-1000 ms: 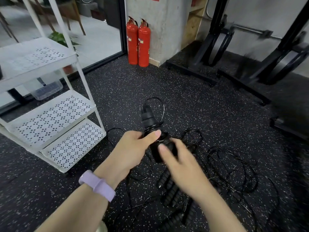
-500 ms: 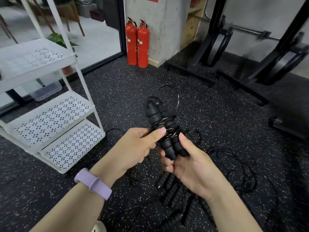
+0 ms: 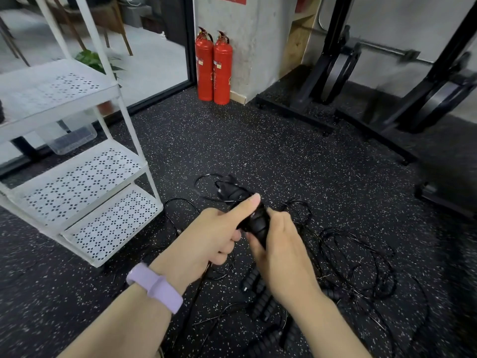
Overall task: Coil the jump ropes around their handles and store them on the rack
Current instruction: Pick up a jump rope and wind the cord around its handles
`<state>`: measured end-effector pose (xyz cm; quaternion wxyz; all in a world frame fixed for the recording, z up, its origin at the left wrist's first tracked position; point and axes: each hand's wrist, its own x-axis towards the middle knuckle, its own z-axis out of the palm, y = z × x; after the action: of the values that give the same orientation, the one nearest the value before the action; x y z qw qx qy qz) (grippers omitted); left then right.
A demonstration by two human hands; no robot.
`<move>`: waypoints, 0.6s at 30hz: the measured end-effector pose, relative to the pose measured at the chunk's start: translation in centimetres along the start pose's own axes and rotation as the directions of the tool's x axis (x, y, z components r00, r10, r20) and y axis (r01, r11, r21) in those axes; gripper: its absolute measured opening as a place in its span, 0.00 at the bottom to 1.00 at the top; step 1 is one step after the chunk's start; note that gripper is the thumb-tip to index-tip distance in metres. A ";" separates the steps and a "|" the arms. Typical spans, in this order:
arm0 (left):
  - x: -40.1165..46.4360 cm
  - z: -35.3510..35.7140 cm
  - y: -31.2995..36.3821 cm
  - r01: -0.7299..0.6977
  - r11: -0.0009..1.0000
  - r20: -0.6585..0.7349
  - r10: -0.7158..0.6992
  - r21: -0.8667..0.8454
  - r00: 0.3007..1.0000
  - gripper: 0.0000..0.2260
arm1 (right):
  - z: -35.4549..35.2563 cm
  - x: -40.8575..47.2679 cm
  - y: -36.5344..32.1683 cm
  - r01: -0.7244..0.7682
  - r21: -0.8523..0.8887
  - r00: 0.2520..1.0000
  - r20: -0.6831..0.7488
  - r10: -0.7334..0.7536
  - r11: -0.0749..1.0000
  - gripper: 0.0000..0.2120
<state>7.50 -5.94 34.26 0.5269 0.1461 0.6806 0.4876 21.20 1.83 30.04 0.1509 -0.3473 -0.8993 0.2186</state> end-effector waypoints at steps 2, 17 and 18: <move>0.4 0.0 -0.6 -0.017 1.000 -0.101 0.019 0.019 0.995 0.23 | 0.8 0.0 -0.8 0.033 -0.064 0.999 -0.032 -0.035 0.997 0.27; -0.3 -2.1 -0.2 -0.281 0.957 0.102 0.273 0.073 0.957 0.16 | -2.7 0.8 -0.2 -0.569 0.815 0.823 0.565 0.068 0.115 0.27; -0.4 -2.0 -0.2 -0.309 0.950 0.137 0.299 0.052 0.944 0.17 | -3.0 0.7 -0.2 -0.629 0.777 0.776 0.629 -0.044 0.028 0.29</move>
<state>5.97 -7.34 34.24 0.4821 0.2993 0.6323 0.5275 21.85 3.08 32.80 0.0549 -0.2733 -0.4210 0.8632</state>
